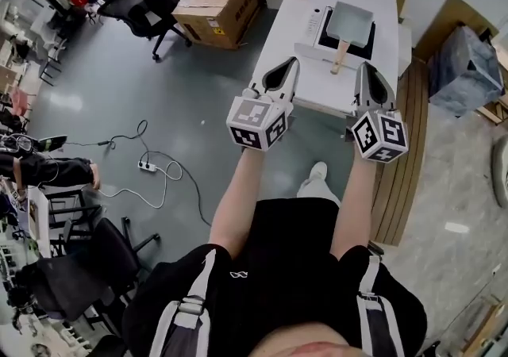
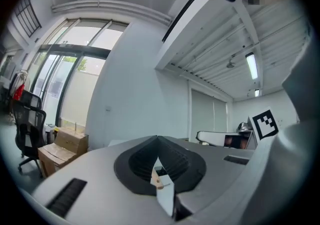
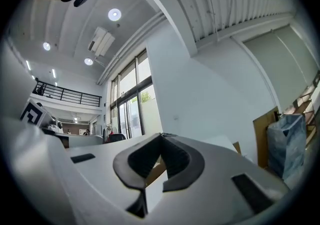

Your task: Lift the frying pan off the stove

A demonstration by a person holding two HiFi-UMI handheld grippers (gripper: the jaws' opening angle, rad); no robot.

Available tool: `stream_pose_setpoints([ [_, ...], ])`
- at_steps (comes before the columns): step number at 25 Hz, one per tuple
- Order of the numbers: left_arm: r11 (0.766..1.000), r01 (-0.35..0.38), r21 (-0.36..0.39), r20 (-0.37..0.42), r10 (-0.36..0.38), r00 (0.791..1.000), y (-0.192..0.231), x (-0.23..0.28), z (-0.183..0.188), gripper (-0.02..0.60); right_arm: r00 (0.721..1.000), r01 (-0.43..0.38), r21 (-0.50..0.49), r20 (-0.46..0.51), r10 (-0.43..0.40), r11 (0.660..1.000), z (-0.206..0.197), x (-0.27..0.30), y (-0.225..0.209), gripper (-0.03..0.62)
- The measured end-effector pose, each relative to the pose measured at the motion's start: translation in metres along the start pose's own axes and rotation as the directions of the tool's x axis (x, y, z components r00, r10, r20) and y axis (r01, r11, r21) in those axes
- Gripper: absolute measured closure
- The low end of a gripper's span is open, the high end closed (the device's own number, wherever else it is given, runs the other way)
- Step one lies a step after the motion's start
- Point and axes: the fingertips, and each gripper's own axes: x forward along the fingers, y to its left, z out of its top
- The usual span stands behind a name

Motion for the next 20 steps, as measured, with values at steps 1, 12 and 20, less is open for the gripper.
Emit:
stream_pose_setpoints([
  [1, 1.000, 0.010, -0.010, 0.014, -0.010, 1.000, 0.003, 0.012, 0.005, 0.589, 1.000, -0.009, -0.004, 0.002, 0.009, 1.000, 0.004, 0.013, -0.005, 0.594],
  [12, 0.998, 0.021, -0.056, 0.040, -0.019, 0.999, 0.000, 0.143, 0.003, 0.589, 0.998, 0.042, -0.107, -0.030, -0.046, 0.993, 0.029, 0.074, -0.116, 0.594],
  [20, 0.995, 0.015, -0.102, -0.015, -0.016, 1.000, 0.020, 0.167, -0.027, 0.589, 0.995, 0.041, -0.117, -0.086, -0.051, 0.992, 0.004, 0.085, -0.135, 0.594],
])
